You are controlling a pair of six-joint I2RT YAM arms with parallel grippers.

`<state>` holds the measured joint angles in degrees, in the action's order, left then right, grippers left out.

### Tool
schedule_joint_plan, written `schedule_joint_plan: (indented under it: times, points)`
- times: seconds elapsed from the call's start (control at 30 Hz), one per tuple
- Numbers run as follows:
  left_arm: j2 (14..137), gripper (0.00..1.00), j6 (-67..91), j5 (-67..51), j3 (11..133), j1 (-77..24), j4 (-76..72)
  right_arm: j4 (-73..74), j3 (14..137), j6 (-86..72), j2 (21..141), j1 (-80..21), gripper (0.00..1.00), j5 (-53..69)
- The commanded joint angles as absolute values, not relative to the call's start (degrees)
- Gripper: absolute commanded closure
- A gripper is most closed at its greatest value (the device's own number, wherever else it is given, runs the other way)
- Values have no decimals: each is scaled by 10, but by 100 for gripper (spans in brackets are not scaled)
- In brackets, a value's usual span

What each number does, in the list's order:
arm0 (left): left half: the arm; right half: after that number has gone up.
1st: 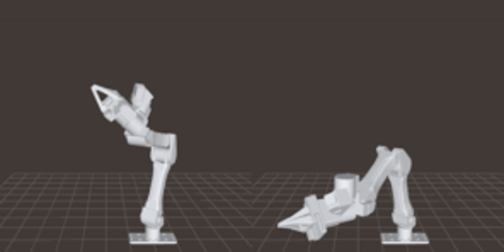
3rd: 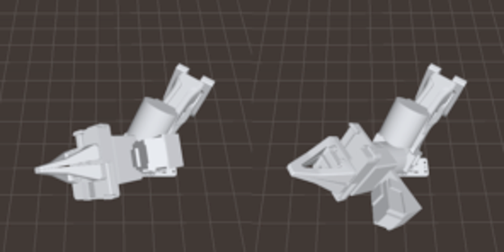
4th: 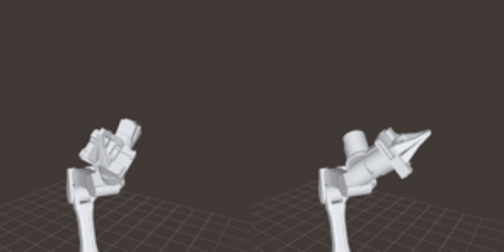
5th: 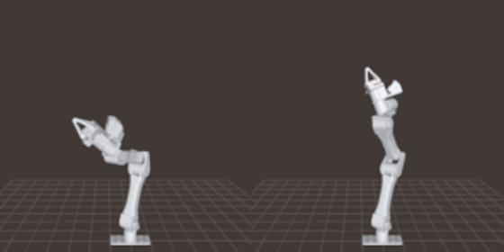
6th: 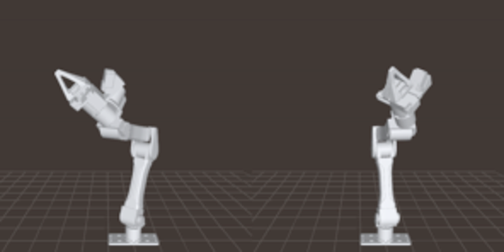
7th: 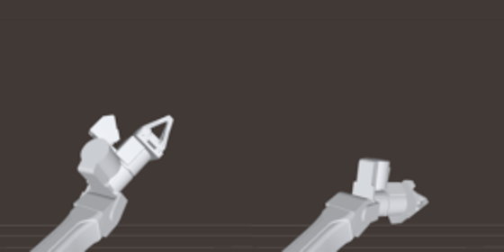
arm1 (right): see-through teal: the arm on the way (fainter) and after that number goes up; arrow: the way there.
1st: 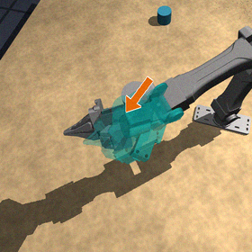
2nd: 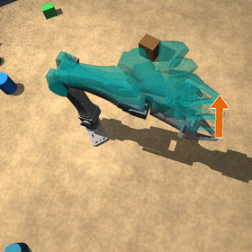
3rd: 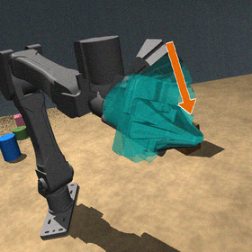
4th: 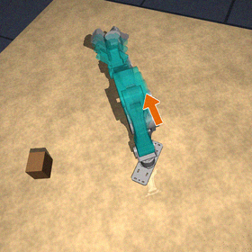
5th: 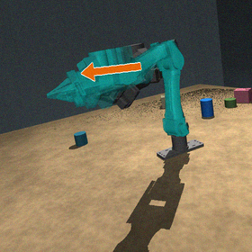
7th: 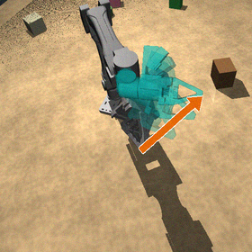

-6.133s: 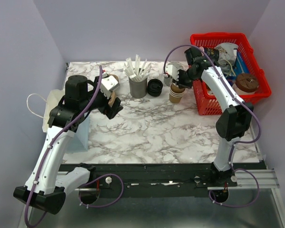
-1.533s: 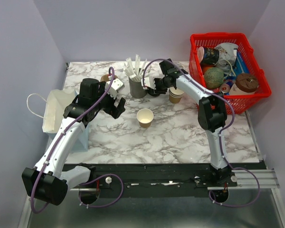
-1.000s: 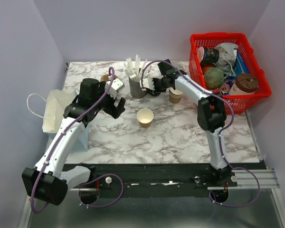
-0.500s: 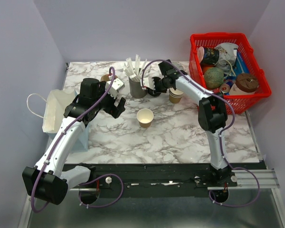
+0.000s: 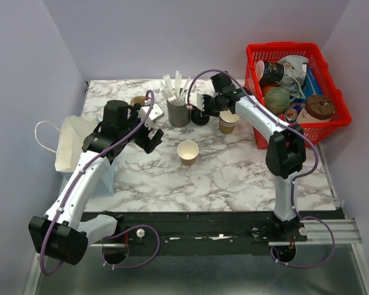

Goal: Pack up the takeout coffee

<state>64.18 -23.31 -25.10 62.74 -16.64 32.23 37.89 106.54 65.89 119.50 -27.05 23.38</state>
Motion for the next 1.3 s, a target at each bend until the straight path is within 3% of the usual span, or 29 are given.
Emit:
schedule_joint_plan:
  times: [0.0,0.27,0.6,1.0,1.13,1.27]
  points:
    - [621,3,-322,-317,648,-181,304,445,1044,597,1127,-272,88,305]
    - [595,13,-513,-359,638,-263,282,546,955,489,984,-272,89,452]
    - [601,26,-670,-398,617,-336,231,831,1079,526,1029,-272,89,619]
    - [620,28,-665,-400,614,-415,204,827,1049,486,991,-284,88,643]
    - [645,36,-678,-360,600,-448,170,844,1057,497,1000,-288,88,655]
    - [681,51,-689,-332,631,-463,202,847,1059,502,1001,-290,88,657]
